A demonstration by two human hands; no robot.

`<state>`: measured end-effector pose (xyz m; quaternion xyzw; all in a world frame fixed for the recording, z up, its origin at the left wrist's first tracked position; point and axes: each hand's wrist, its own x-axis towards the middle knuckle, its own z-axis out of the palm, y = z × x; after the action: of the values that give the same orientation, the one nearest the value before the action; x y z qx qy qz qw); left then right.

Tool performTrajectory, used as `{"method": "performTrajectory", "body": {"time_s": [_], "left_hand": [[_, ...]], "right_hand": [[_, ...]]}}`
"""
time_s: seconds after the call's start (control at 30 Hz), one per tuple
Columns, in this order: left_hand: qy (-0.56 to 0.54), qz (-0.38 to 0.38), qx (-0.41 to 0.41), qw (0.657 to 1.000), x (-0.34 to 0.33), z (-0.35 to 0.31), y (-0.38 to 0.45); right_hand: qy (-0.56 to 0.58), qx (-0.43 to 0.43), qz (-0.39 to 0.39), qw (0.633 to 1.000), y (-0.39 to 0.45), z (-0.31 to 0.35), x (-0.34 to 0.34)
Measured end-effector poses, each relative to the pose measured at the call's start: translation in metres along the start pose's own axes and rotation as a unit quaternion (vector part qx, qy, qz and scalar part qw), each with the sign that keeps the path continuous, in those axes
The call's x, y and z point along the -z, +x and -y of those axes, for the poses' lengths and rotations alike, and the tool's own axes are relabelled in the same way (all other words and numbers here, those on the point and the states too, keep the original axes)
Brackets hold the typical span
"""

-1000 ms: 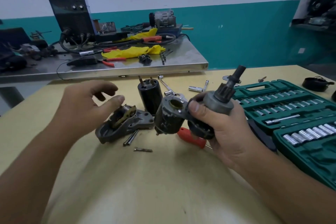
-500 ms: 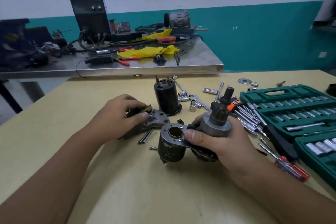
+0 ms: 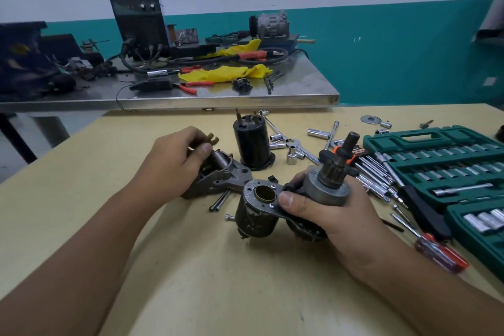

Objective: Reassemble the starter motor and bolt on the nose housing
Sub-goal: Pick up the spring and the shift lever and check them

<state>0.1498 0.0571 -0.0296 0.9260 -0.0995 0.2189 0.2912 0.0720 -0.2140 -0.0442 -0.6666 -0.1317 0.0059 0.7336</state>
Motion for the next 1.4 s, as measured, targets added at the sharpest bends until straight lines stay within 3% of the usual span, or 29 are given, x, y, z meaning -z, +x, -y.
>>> {"method": "performTrajectory", "body": {"time_s": [0.1, 0.3, 0.43, 0.67, 0.8, 0.87, 1.03, 1.17, 1.4], "left_hand": [[-0.056, 0.003, 0.02, 0.998, 0.006, 0.002, 0.0], [0.115, 0.142, -0.024, 0.983, 0.009, -0.01, -0.002], [0.183, 0.178, -0.046, 0.966, 0.01, -0.024, -0.005], [0.203, 0.206, -0.03, 0.957, 0.012, -0.034, -0.006], [0.257, 0.185, -0.025, 0.948, 0.011, -0.037, -0.008], [0.232, 0.166, -0.019, 0.958, 0.008, -0.036, -0.008], [0.029, 0.113, 0.065, 0.991, 0.01, -0.021, -0.004], [-0.124, 0.069, 0.135, 0.981, 0.018, -0.01, -0.001], [-0.027, 0.036, 0.121, 0.992, 0.009, 0.0, 0.002]], "right_hand": [[0.013, -0.012, -0.012, 1.0, 0.0, 0.0, 0.0], [0.019, -0.027, -0.026, 0.999, 0.001, 0.0, -0.001], [0.021, -0.032, -0.03, 0.999, 0.001, 0.0, -0.001], [0.038, -0.052, -0.036, 0.997, 0.001, 0.0, -0.001], [0.047, -0.052, -0.034, 0.997, 0.001, 0.001, -0.002], [0.047, -0.054, -0.037, 0.997, 0.001, 0.0, -0.002], [0.036, -0.055, -0.033, 0.997, 0.002, -0.002, 0.0], [0.025, -0.049, -0.042, 0.998, 0.004, -0.004, 0.002], [0.02, -0.043, -0.042, 0.998, 0.005, -0.008, 0.003]]}}
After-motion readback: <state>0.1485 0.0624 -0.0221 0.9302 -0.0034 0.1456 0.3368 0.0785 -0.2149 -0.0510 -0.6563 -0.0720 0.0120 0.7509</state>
